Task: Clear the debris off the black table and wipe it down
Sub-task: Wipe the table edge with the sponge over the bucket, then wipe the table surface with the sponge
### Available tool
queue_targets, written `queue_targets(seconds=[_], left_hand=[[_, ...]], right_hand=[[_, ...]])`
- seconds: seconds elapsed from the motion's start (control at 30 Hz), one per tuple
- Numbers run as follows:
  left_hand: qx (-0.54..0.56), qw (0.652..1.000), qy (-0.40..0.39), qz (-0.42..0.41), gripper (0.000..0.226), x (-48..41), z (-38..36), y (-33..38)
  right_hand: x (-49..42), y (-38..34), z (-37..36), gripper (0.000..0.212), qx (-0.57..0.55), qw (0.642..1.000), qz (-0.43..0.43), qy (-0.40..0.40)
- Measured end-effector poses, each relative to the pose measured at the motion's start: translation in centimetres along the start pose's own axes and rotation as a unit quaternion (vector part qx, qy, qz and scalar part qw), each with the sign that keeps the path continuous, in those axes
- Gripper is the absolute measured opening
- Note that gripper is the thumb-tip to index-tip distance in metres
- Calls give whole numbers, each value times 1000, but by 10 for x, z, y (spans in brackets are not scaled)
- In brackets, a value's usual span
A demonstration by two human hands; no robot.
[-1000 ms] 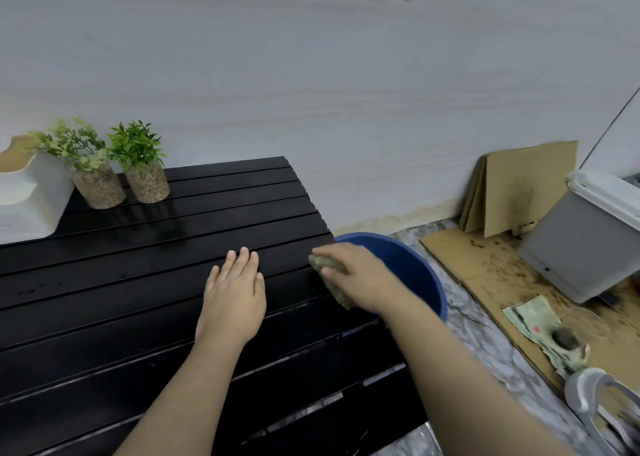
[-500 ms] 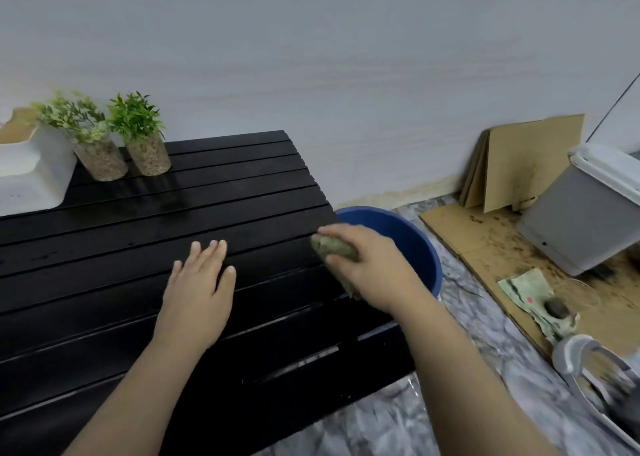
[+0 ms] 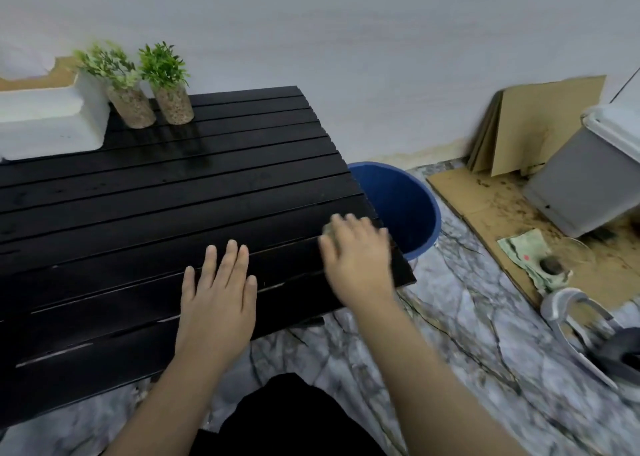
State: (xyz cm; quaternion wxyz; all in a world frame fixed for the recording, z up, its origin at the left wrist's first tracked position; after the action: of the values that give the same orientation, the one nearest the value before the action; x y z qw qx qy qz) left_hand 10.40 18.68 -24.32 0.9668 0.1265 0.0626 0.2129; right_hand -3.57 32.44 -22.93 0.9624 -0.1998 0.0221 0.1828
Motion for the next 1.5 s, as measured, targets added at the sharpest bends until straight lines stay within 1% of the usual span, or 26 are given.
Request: queue_targets(seconds=[0.07,0.13,0.2,0.3,0.37,0.4,0.43,0.53,0.6,0.63,0.67,0.7,0.77,0.83,0.87,0.9,0.97,1.07,1.13,1.17,1.2,1.23,1.3,1.37,1.43,1.5], left_hand=[[-7,1000,-2,-5,57,0,-2,-2],[-8,1000,-1,-8,57,-1,-4,-3],[-2,1000,0,-7,57,-1,-4,-3],[17,1000,-5,-15,54,-3,-2,-1],[104,994,-9,-18,51,-4,7,-5],[145,989,0,-20,50,-3,15,-12],[158,987,19,-25,49,1,22,-24],[106,992,72,1,47,25,43,-75],[82,994,63,41,46,44,53,-107],[73,994,55,57,46,52,56,-119],[65,994,47,69,46,57,58,-130],[55,995,40,75,47,60,59,-139],[24,996,29,75,48,64,58,-151],[7,997,26,68,49,66,53,-157],[6,997,28,65,49,67,51,-158],[9,998,32,61,49,66,49,-159],[10,998,33,54,49,65,47,-161],[15,998,35,51,49,65,47,-164],[17,998,37,53,50,66,47,-164],[16,998,36,53,50,65,48,-164],[16,998,33,53,50,65,48,-164],[22,998,29,51,50,64,48,-163],[66,996,25,46,49,63,52,-163],[105,992,47,41,48,70,61,-171],[75,993,79,40,48,84,73,-193],[58,993,79,68,48,101,82,-223]], right_hand=[[33,-29,-14,46,-19,995,101,-6],[41,-24,-12,39,-25,987,159,-25],[23,7,-1,37,-14,991,128,-20],[1,41,14,38,-6,1000,9,6],[8,26,12,41,-3,999,-27,29],[17,11,5,43,-1,999,-23,33],[28,-10,-4,45,-6,1000,0,24],[71,-86,-35,50,-60,988,136,-48],[93,-121,-43,45,-85,968,208,-114],[95,-125,-42,41,-77,963,227,-125],[90,-119,-40,37,-51,965,231,-113],[83,-106,-36,37,-20,972,218,-88],[65,-69,-24,38,29,988,146,-32],[53,-44,-12,40,38,997,61,-14],[53,-45,-12,41,29,999,42,-11],[56,-55,-16,40,19,999,43,-4],[73,-98,-32,41,23,996,90,-7],[114,-165,-63,44,-9,977,202,-67],[123,-176,-66,45,-22,962,246,-114],[115,-168,-62,46,-9,960,256,-114],[104,-152,-57,46,5,963,248,-103],[92,-132,-51,45,14,972,215,-89],[71,-94,-33,46,30,992,103,-63],[68,-84,-24,47,30,998,32,-48],[82,-109,-35,47,5,999,33,-41],[108,-158,-57,48,-11,992,112,-53]])
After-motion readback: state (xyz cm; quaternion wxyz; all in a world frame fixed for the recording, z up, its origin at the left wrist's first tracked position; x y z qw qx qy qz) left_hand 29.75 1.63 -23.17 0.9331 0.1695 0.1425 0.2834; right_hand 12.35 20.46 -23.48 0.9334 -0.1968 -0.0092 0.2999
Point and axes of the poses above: each hand's wrist, its own x-axis away from the middle knuckle, its own z-axis out of the back of the hand, y = z × x, the point moved 1 cm from there along -x, towards the middle knuckle, and after that the axes turned 7 degrees about -z, right-handed, at the moved point
